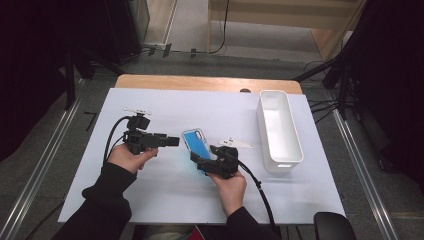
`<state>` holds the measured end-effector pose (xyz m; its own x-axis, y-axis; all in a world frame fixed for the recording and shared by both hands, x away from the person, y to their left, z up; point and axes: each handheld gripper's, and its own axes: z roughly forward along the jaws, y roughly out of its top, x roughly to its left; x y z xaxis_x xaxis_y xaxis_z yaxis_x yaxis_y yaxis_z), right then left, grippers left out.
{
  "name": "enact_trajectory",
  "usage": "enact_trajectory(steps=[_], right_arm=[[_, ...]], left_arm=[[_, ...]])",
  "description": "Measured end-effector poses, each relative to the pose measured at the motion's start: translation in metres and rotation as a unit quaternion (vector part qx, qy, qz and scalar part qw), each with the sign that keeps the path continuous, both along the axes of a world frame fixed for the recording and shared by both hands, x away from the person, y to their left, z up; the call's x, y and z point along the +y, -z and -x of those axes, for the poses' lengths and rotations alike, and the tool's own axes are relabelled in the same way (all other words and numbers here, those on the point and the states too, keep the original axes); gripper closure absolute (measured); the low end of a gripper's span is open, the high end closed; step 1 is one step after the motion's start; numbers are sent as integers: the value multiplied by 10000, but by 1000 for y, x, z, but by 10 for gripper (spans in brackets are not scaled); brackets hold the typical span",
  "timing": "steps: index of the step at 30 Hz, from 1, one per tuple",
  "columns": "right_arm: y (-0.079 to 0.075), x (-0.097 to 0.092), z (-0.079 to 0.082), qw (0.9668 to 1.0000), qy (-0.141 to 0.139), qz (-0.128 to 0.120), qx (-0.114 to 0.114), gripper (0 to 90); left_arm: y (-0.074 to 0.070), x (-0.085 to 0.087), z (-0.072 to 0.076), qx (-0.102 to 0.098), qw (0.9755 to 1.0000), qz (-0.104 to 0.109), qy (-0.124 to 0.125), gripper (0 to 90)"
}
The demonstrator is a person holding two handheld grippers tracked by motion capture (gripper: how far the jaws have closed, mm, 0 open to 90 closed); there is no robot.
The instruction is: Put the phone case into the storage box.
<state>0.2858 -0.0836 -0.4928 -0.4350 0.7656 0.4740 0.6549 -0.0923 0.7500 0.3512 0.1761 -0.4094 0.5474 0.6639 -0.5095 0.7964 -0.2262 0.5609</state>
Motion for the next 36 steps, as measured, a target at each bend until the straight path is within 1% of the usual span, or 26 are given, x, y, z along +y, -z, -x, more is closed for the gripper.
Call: enact_trajectory(steps=[2, 5, 9, 10, 11, 12, 13, 14, 15, 16, 20, 22, 25, 26, 28, 30, 31, 34, 36], right_arm=[[0, 0, 0, 10000, 7, -13, 0, 154], [0, 1, 1, 10000, 10, -49, -4, 154], [0, 3, 1, 10000, 6, -59, -47, 154], [0, 4, 1, 10000, -9, -71, -27, 154], [0, 5, 2, 10000, -3, -75, -38, 154], [1, 5, 2, 10000, -16, -43, -85, 154], [1, 5, 2, 9999, -12, -44, -100, 154], [1, 6, 2, 9999, -13, -55, -101, 154], [1, 6, 2, 9999, -11, -64, -83, 154], [1, 6, 2, 9999, 17, -70, -96, 154], [3, 7, 2, 9998, 34, -144, -106, 154], [3, 8, 2, 9997, 100, -197, -63, 154], [4, 8, 1, 9996, 126, -263, -48, 153], [5, 8, 0, 9995, 156, -275, -61, 153], [6, 9, -1, 9994, 165, -301, -10, 153], [7, 9, -2, 9993, 168, -321, -49, 154], [7, 10, -1, 9992, 198, -348, 4, 153], [8, 10, -2, 9992, 201, -353, -36, 154], [8, 11, -2, 9991, 209, -370, -46, 153]], left_arm=[[0, -1, -2, -11, 10000, 19, -2, 269], [0, -3, -5, 41, 10000, 38, -75, 270], [-1, -8, -7, 11, 10000, 13, -36, 270], [-2, -9, -7, -4, 10000, 6, -16, 269], [-2, -10, -8, 10, 10000, -21, -27, 269], [-2, -11, -9, 13, 10000, 8, -30, 269], [-2, -11, -9, 28, 10000, -7, -32, 269], [-2, -13, -10, 46, 10000, -2, -63, 269], [-1, -13, -11, 55, 10000, -18, -25, 269], [-1, -14, -12, 113, 9999, -5, -77, 269], [0, -17, -16, 141, 9998, 16, -117, 270], [1, -19, -17, 147, 9998, 32, -146, 269], [3, -21, -20, 167, 9996, 57, -217, 270], [4, -22, -21, 184, 9995, 48, -250, 270], [6, -23, -23, 224, 9993, 20, -294, 270], [7, -24, -24, 233, 9992, 9, -332, 294], [8, -25, -25, 259, 9990, 8, -361, 294], [9, -25, -26, 278, 9987, 25, -421, 295], [10, -25, -27, 347, 9982, 1, -495, 318]])
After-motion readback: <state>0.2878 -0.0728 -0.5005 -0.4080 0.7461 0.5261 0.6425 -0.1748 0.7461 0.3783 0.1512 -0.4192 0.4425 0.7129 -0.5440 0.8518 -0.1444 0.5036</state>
